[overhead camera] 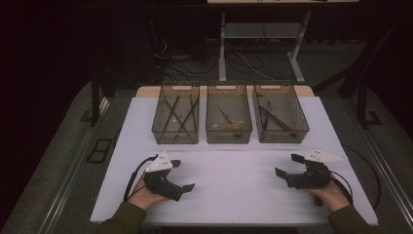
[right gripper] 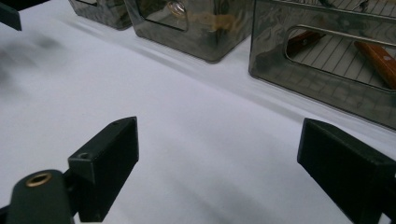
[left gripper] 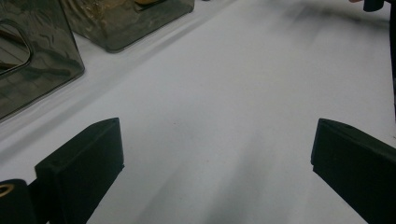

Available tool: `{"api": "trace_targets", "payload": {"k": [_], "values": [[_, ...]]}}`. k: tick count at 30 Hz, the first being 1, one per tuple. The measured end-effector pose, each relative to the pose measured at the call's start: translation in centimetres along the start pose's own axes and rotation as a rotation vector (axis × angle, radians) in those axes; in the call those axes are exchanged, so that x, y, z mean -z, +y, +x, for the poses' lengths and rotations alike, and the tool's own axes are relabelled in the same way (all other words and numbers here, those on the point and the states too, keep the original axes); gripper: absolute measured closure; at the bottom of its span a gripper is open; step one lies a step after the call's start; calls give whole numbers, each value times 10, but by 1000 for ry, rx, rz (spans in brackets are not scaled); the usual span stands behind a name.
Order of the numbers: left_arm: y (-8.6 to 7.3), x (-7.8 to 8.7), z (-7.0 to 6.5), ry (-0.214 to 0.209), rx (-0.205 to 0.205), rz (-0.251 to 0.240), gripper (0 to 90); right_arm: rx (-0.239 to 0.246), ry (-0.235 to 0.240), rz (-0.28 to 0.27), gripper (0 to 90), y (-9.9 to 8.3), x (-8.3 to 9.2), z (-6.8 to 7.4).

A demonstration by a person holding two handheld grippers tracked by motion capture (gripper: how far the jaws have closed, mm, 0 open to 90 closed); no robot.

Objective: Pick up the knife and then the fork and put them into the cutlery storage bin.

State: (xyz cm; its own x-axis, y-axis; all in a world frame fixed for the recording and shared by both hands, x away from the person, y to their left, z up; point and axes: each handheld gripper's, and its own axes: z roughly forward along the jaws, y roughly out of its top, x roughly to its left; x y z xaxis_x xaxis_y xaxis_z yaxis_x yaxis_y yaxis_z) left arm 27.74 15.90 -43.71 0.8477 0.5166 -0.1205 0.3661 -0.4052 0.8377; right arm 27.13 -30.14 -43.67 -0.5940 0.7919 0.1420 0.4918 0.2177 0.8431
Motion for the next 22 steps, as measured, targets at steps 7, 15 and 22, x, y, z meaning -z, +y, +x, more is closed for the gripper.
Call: {"api": "trace_targets", "payload": {"k": [7, 15, 22], "values": [[0, 0, 0, 1, -1, 2, 13, 16, 36, 1, 122, -12, 3, 12], [0, -1, -1, 1, -2, 6, 16, 32, 54, 38, 122, -17, 1, 15], [0, -1, -1, 1, -4, 10, 17, 24, 51, 26, 122, -16, 1, 15]]}}
